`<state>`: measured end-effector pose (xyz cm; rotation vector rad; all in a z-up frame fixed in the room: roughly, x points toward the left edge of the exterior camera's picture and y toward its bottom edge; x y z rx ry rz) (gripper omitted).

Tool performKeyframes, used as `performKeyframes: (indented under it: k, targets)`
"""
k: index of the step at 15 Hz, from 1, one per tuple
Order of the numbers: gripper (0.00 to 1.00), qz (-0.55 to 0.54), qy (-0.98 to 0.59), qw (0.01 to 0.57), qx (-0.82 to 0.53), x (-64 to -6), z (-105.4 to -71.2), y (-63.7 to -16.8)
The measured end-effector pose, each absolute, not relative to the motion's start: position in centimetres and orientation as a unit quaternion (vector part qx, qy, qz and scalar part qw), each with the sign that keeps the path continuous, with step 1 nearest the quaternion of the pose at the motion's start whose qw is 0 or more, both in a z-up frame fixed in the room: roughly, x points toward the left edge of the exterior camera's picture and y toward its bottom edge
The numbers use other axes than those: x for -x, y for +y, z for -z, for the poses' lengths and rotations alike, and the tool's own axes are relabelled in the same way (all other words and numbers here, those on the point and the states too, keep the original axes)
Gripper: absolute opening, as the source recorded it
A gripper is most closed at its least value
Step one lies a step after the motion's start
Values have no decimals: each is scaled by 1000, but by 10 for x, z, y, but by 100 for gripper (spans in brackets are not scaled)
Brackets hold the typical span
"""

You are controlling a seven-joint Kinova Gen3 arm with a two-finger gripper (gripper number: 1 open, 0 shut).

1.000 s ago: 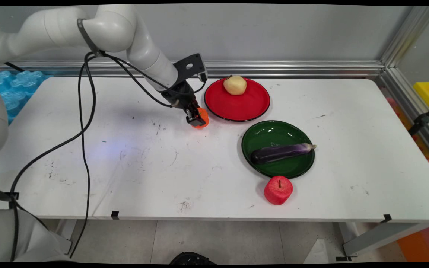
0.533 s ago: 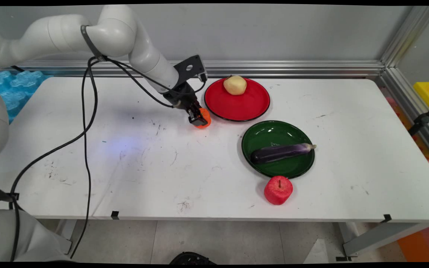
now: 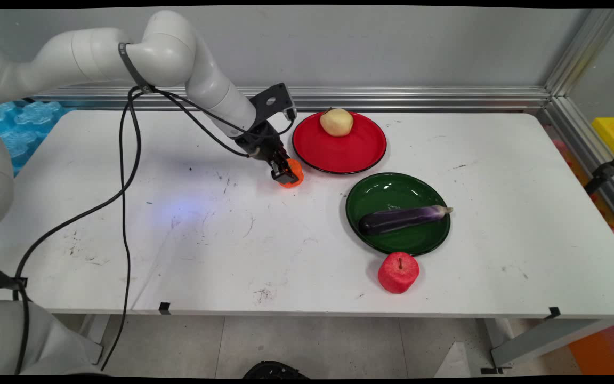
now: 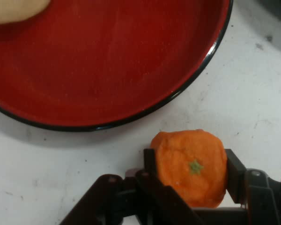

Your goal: Place the picked object on the table

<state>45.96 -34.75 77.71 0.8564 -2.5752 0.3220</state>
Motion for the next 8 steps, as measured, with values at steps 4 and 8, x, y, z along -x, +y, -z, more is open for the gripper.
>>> performKeyframes:
  k: [4,8]
  targets:
    - [100,-110,-922,205,-308,-460,-774,-347]
    - [100,-109,-922,205,-311,-460,-774,-347]
